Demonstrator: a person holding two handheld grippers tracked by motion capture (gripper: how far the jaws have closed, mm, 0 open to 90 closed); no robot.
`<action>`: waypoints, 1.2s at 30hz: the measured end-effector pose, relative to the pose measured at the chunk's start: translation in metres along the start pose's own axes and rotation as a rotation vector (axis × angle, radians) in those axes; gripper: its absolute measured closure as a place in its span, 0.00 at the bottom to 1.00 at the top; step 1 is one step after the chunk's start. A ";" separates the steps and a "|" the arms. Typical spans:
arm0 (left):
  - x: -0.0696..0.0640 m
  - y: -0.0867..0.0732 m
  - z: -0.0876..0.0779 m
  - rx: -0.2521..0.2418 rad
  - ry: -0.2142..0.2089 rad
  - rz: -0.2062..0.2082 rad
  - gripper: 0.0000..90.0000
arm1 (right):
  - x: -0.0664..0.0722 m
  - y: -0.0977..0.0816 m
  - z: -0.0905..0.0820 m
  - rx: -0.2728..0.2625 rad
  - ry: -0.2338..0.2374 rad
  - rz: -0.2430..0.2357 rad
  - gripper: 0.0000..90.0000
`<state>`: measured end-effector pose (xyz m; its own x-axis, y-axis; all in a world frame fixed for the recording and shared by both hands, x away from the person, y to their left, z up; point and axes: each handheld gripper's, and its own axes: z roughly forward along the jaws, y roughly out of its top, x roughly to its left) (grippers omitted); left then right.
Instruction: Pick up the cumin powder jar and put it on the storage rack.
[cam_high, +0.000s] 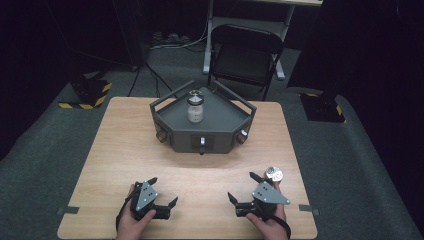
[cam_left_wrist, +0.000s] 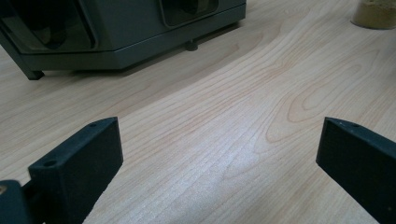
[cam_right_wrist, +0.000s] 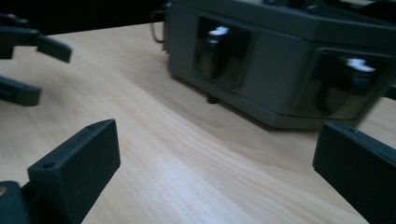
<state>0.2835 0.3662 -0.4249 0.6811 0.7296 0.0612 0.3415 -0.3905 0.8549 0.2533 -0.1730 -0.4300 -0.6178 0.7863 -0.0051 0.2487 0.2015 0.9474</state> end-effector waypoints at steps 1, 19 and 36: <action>0.000 0.000 0.000 0.000 0.000 0.001 0.01 | -0.002 0.000 -0.003 -0.005 -0.012 0.007 0.01; 0.000 0.001 0.000 0.003 -0.004 0.007 0.01 | -0.025 -0.011 -0.034 -0.026 -0.187 0.067 0.00; -0.001 0.002 0.001 0.009 -0.007 0.023 0.01 | -0.040 -0.026 -0.030 0.022 -0.234 0.196 0.00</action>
<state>0.2838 0.3644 -0.4240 0.6936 0.7163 0.0770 0.3313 -0.4121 0.8488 0.2491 -0.2272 -0.4447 -0.3685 0.9241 0.1011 0.3635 0.0431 0.9306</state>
